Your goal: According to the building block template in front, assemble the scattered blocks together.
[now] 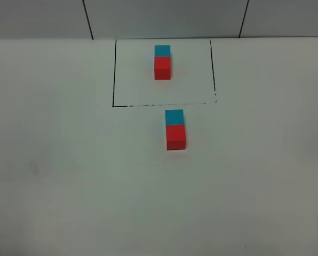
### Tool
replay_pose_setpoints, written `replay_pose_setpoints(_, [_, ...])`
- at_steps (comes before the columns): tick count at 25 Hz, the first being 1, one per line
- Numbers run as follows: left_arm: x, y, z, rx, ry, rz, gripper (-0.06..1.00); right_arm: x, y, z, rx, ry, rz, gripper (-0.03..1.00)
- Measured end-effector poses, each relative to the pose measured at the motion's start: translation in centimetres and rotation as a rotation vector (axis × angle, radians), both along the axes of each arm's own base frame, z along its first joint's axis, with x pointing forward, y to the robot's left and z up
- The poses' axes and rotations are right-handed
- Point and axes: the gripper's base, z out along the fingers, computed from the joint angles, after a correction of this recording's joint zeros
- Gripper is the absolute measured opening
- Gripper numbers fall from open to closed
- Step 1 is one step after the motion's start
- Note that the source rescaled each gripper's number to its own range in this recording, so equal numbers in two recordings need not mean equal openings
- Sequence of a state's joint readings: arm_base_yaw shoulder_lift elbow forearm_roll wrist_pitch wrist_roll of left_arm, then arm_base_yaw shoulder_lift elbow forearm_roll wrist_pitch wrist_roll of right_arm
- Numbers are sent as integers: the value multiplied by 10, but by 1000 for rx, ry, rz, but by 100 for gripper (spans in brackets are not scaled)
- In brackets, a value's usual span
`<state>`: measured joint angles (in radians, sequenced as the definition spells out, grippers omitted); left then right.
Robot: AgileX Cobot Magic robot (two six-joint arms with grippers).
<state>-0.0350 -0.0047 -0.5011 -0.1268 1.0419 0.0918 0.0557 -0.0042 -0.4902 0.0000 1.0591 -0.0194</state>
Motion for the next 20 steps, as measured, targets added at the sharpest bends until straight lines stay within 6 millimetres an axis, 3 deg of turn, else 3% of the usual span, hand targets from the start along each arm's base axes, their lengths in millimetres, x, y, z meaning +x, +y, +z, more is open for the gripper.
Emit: replay_pose_setpoints(20, [0, 0, 0, 0, 0, 0, 86, 0, 1, 0, 7, 0, 4, 74])
